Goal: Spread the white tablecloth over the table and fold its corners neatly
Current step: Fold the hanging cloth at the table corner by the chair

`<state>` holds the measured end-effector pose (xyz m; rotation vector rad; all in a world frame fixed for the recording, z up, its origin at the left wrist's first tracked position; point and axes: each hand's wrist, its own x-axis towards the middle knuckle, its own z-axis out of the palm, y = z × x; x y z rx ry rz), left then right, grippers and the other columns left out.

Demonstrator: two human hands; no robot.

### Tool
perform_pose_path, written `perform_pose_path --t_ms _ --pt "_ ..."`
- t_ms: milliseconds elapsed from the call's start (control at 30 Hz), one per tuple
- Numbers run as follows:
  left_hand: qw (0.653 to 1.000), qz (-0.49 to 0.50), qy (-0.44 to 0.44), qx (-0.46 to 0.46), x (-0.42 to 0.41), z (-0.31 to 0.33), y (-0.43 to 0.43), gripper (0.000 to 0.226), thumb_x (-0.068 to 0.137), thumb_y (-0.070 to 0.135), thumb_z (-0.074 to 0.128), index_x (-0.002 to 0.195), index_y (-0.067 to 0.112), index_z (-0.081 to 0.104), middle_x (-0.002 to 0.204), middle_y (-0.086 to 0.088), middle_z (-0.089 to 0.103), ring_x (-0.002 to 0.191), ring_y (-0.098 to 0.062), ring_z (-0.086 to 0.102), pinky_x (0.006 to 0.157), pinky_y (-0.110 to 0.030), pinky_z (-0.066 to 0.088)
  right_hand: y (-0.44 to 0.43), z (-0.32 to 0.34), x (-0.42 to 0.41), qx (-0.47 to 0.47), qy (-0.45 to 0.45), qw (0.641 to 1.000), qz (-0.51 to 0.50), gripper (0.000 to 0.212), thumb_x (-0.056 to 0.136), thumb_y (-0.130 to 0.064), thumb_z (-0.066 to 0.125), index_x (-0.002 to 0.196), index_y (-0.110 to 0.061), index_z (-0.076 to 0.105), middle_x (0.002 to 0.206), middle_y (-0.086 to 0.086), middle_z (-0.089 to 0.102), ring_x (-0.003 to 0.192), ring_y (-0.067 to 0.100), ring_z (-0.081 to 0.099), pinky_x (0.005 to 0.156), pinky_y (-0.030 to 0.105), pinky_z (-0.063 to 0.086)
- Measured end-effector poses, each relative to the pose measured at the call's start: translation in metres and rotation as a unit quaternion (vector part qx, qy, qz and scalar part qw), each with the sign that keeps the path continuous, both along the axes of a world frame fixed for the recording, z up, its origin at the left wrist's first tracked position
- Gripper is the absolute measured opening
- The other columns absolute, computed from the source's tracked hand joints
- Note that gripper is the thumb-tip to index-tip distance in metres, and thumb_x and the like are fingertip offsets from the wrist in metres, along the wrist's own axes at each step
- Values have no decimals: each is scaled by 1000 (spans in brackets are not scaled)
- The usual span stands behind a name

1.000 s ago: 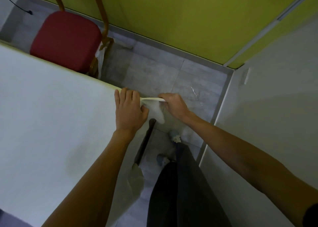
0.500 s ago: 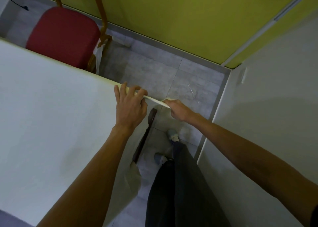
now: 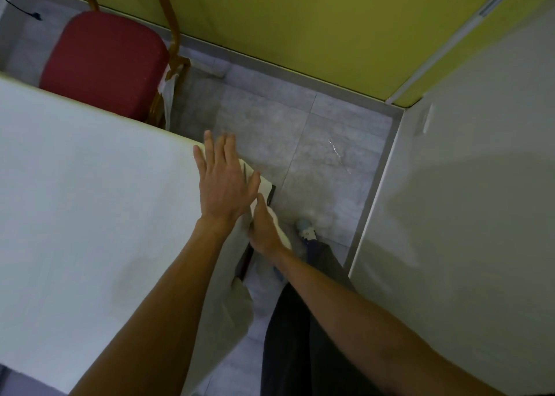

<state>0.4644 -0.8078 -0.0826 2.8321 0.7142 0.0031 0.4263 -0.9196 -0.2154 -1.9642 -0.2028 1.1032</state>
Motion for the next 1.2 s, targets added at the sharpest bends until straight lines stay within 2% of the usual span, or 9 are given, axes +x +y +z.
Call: perform_pose_path --t_ms 100,233,367,433,500,567,800,1033,1200 --pt "999 22 26 42 -1 -3 1 90 91 56 56 155 6 17 164 -15 12 152 -36 2 122 -50 0 23 -6 -21 80 63 989 -106 55 101 -67 31 146 -38 42 141 -4 57 124 14 58 104 29 49" --pt "997 31 60 42 0 -2 1 93 92 50 59 155 4 8 164 -17 5 152 -36 -1 124 -49 5 36 -3 -30 113 97 982 -114 74 91 -79 37 151 -36 35 145 -2 55 133 17 53 115 43 41" --pt "997 29 67 18 0 1 -1 90 94 44 58 155 3 6 165 -16 2 152 -34 -4 124 -45 1 11 9 3 -14 16 995 98 83 93 -16 63 158 -14 11 161 16 27 147 35 29 122 49 28" --pt "997 34 66 5 1 4 -2 91 94 42 60 155 4 5 165 -16 2 152 -34 -6 123 -43 -1 -3 19 30 -55 45 987 147 72 90 -5 63 154 -8 29 155 19 37 142 37 37 114 41 35" --pt "997 34 67 -1 1 5 -2 92 93 42 62 155 4 6 165 -16 2 152 -33 -6 123 -43 -1 -16 26 62 -68 25 997 40 34 97 -5 54 130 -2 60 130 19 61 122 32 59 88 18 49" --pt "997 34 69 -6 2 5 -1 94 92 42 64 156 4 6 165 -16 3 152 -32 -6 124 -43 -1 -13 40 91 -28 -31 988 -145 32 101 -7 47 130 -5 62 132 12 64 117 20 61 76 0 40" --pt "997 35 62 2 2 3 -1 92 92 46 61 155 1 10 164 -17 7 152 -33 -3 123 -43 -2 73 46 93 211 140 922 -293 75 96 -71 34 155 -23 34 162 0 33 148 16 32 123 37 23" --pt "998 40 56 -8 2 -2 1 89 92 49 56 156 6 12 165 -12 8 152 -33 -2 124 -48 4 76 -118 10 150 256 881 -369 74 76 -94 41 133 -49 52 134 -8 62 124 17 58 113 51 39" --pt "998 30 55 2 2 -1 1 89 92 41 62 155 4 13 165 -14 8 152 -33 -3 122 -43 -2 59 -79 -30 96 275 888 -355 54 89 -83 27 124 -49 51 119 -12 64 113 13 60 103 42 48"
